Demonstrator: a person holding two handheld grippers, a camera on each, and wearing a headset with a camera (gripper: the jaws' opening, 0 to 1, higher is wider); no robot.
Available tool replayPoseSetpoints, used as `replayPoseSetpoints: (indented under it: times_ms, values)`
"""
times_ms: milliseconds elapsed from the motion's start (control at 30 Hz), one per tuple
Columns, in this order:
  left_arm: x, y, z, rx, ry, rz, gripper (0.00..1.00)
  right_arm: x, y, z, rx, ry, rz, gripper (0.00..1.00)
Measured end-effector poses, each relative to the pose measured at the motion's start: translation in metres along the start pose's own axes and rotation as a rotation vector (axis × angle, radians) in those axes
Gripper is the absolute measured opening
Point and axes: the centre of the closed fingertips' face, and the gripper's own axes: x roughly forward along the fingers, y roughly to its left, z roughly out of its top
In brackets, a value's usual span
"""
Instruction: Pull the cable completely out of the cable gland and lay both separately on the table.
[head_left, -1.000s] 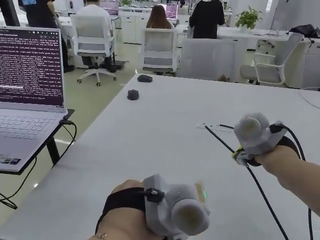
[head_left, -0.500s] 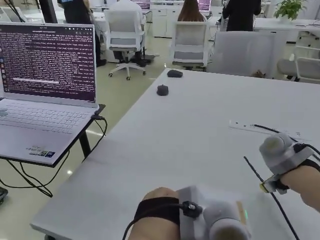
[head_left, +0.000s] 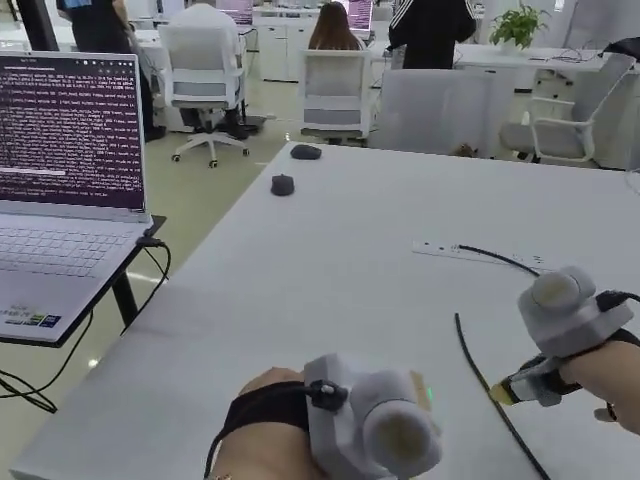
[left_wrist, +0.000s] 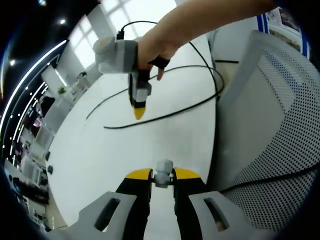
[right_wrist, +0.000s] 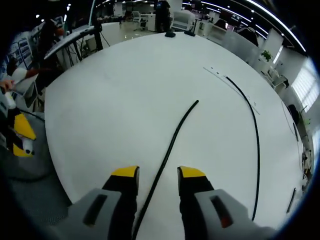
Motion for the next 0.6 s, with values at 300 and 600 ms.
replayPoseSetpoints:
  times_ms: [300, 600]
  values:
    - [0.000, -0.006, 0.004, -0.014, -0.002, -0.028, 0.17, -0.068, 0.064, -0.039, -0.047, -0.040, 0.072, 0.34]
    - [0.009, -0.015, 0.015, -0.163, -0.041, -0.201, 0.17, -0.130, 0.091, -0.078, 0.030, -0.080, 0.033, 0.31]
